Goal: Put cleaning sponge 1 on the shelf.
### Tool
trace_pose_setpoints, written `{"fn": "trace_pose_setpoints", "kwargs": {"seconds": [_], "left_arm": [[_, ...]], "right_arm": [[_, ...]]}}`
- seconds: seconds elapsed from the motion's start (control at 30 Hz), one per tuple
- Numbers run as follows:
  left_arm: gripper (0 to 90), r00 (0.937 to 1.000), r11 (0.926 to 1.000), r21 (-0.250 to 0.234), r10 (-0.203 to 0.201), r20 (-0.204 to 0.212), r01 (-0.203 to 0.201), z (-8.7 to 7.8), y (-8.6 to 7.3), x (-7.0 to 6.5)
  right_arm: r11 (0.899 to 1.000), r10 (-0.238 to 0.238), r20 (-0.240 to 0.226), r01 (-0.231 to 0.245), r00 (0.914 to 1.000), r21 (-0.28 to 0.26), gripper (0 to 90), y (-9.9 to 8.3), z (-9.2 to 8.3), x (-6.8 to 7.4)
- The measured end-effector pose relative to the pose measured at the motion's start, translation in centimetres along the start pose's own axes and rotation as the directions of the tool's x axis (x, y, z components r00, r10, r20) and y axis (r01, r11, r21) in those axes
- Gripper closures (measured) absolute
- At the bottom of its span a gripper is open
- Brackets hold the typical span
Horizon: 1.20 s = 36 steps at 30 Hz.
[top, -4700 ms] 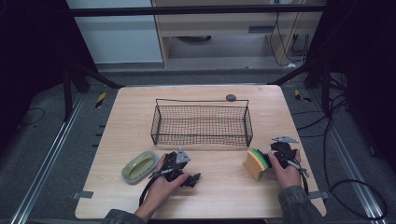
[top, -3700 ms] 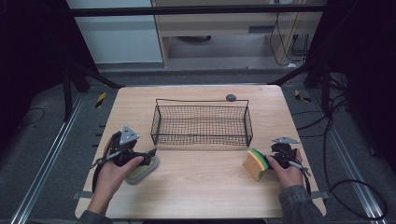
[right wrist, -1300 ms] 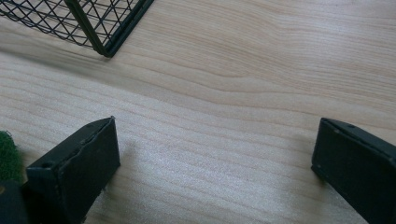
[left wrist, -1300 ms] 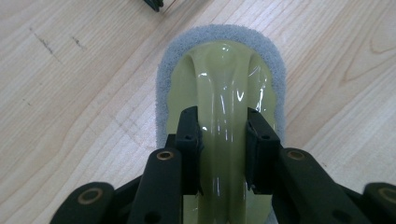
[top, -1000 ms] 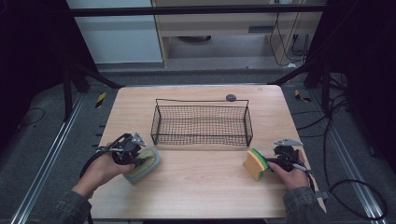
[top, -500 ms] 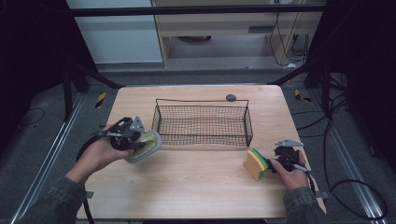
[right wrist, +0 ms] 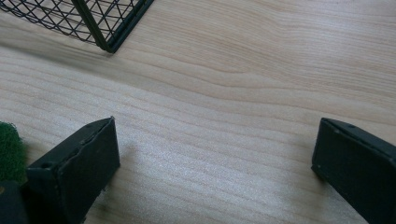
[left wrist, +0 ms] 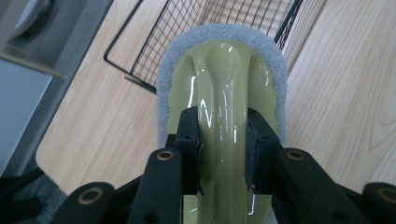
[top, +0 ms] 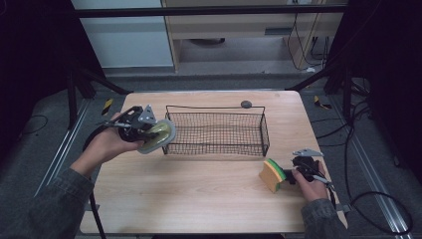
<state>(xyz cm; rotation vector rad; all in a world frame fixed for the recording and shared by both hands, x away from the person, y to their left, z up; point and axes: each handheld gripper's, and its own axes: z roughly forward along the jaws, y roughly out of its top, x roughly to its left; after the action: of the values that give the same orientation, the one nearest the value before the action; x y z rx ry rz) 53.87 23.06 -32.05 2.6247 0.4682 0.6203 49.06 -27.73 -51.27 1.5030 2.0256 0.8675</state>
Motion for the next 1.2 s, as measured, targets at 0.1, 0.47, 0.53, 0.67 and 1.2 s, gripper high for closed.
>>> {"fn": "trace_pose_setpoints", "kwargs": {"seconds": [0.1, 0.47, 0.53, 0.67, 1.2], "left_arm": [[70.6, 0.9991, 0.9991, 0.010, 0.042, -0.006, -0.042, 0.3, 0.6, 0.2], [70.7, 0.9895, 0.9953, -0.054, 0.073, -0.125, -0.080, -0.3, 1.3, 0.6], [70.6, 0.9901, 0.9946, -0.074, 0.063, -0.126, -0.072, -0.6, 1.5, 0.8], [70.6, 0.9849, 0.9905, -0.077, 0.102, -0.140, -0.114, -0.6, 2.2, 1.2], [70.6, 0.9812, 0.9875, -0.058, 0.138, -0.134, -0.147, 1.0, 3.7, 1.8]], "right_arm": [[1.000, -0.001, 0.000, 0.001, 1.0000, -0.001, 1.0, 0.0, 0.0, 0.0], [1.000, -0.004, -0.008, 0.004, 1.0000, -0.001, 1.0, -0.4, -0.4, 0.0], [1.000, -0.007, -0.009, 0.007, 0.9999, 0.001, 1.0, -0.4, -0.5, 0.0], [1.000, -0.007, -0.011, 0.007, 0.9999, 0.000, 0.4, -0.4, -0.4, 0.0], [1.000, -0.011, -0.012, 0.011, 0.9999, 0.002, 0.4, -0.3, -0.3, -0.1]]}}
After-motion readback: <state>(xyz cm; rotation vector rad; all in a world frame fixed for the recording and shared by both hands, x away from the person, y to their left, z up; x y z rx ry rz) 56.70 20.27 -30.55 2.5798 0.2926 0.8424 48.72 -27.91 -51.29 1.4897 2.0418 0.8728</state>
